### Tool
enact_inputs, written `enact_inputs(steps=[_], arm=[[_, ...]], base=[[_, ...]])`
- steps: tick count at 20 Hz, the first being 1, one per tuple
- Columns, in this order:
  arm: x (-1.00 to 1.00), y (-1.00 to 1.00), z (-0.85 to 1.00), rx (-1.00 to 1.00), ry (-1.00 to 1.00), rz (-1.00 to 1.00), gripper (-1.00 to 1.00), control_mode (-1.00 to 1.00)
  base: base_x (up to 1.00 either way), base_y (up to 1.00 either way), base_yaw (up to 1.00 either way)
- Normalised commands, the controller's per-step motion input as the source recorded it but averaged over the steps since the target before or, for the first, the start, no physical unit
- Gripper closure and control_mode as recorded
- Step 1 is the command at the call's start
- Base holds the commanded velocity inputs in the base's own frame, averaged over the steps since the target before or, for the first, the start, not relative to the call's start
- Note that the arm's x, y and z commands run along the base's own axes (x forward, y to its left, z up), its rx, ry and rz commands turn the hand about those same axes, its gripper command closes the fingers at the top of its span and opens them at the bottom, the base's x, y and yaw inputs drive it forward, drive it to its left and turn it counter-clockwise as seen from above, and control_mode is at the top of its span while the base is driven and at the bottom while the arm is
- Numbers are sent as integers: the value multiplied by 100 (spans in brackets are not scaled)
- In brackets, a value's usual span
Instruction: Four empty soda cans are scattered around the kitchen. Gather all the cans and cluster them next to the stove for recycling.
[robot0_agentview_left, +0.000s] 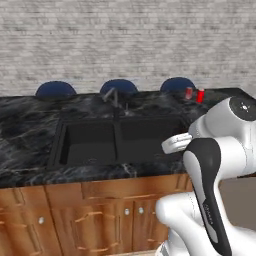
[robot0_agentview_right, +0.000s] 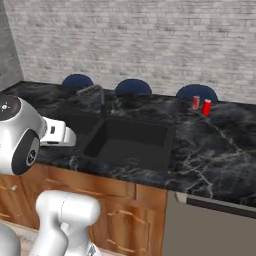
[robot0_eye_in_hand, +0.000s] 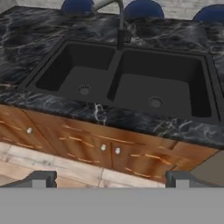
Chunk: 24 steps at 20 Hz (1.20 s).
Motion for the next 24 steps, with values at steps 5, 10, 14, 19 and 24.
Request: enact_inputs(steps=[5, 10, 14, 19, 24], arm=[[0, 0, 0, 0, 0, 0, -100, 100], [0, 0, 0, 0, 0, 0, -100, 100], [0, 0, 0, 0, 0, 0, -100, 100], [0, 0, 0, 0, 0, 0, -100, 100], [0, 0, 0, 0, 0, 0, -100, 100]], base=[[-37, -100, -5], [-36, -100, -4], [-33, -100, -6], [-34, -100, -6], [-26, -100, -6]])
